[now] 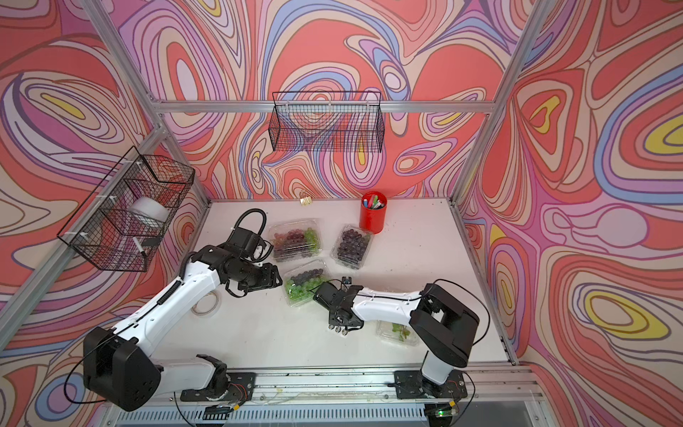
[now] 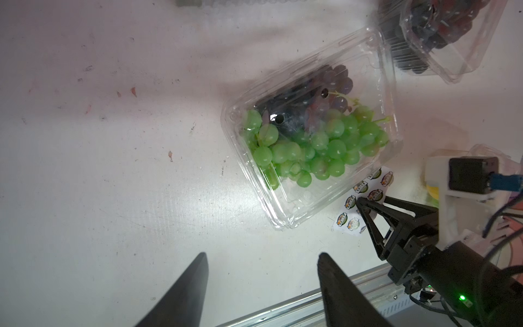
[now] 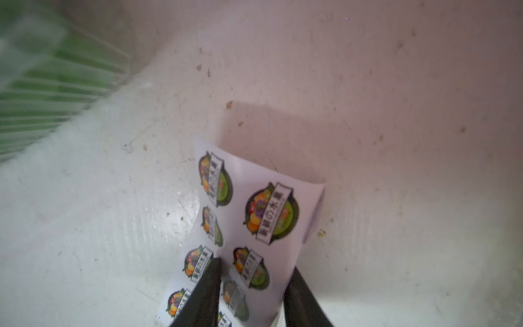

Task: Label fruit boxes
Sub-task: Pick up the label sticker from the center of the board.

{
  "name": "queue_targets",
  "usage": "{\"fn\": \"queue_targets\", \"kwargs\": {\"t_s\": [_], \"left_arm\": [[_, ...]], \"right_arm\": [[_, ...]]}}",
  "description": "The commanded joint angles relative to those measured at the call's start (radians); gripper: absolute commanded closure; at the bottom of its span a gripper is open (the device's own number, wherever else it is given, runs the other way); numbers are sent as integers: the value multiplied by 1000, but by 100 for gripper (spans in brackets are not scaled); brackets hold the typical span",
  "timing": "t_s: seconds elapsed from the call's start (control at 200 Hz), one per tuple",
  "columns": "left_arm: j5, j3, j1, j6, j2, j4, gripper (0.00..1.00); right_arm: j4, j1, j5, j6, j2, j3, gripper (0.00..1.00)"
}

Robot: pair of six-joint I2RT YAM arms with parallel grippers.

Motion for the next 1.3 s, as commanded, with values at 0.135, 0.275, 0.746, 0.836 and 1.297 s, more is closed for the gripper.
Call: {"fn": "queue_targets", "kwargs": {"t_s": [0.135, 0.275, 0.746, 0.836, 1.297], "left_arm": [[-22, -2, 1, 16, -29, 5, 38], [-18, -5, 2, 42, -42, 22, 40], [113, -101, 2, 220, -190, 233, 51], [194, -143, 1, 267, -220, 311, 52], [625, -407, 1, 482, -340, 820, 63]], "right_arm": [[64, 6, 35, -19, -67, -50, 72], [91, 7, 38, -45, -100, -69, 73], [178, 7, 68, -177, -272, -144, 77], [199, 7, 60, -215, -308, -160, 77], [304, 5, 25, -468, -502, -202, 76]]}}
